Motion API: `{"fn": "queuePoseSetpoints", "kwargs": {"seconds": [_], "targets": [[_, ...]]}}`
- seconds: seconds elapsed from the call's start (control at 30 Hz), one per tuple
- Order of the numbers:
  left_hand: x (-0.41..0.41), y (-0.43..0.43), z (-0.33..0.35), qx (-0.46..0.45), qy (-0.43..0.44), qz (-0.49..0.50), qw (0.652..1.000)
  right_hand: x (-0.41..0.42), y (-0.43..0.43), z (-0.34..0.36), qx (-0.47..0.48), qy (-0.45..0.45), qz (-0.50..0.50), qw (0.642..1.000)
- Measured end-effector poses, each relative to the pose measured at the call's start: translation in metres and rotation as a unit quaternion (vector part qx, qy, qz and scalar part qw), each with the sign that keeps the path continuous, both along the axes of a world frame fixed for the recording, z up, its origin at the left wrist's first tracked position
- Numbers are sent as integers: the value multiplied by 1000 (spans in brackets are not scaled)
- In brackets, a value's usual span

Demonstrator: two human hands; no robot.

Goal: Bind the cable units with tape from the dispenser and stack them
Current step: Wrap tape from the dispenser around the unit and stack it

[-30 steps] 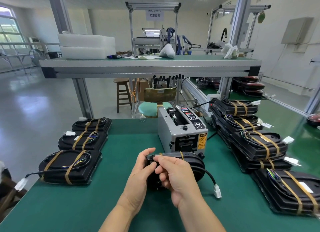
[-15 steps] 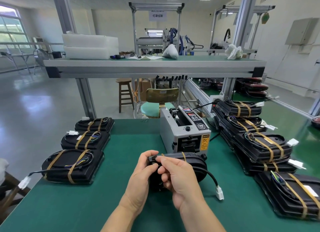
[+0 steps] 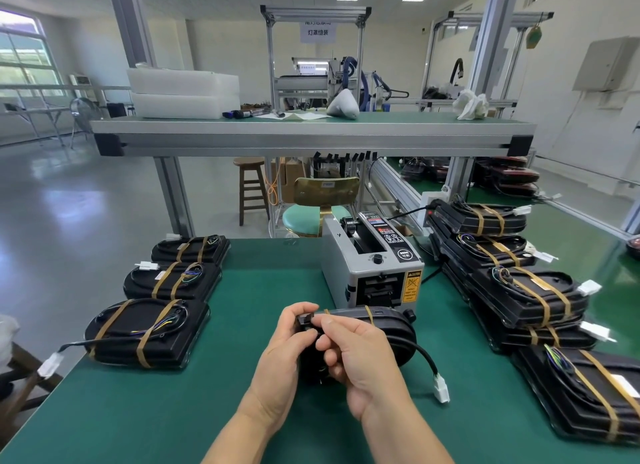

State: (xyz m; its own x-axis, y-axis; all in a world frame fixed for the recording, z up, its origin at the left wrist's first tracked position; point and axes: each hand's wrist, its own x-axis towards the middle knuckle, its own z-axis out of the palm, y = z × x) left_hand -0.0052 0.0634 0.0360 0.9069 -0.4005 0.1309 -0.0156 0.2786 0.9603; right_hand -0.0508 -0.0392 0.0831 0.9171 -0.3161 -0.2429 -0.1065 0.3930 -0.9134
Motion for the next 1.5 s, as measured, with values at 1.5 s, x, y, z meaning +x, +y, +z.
{"fn": "queuePoseSetpoints", "kwargs": {"seconds": [1.5], "targets": [[15,-21,11,150,-32,157,976,63,-115,-23,-128,68,-180,973]]}}
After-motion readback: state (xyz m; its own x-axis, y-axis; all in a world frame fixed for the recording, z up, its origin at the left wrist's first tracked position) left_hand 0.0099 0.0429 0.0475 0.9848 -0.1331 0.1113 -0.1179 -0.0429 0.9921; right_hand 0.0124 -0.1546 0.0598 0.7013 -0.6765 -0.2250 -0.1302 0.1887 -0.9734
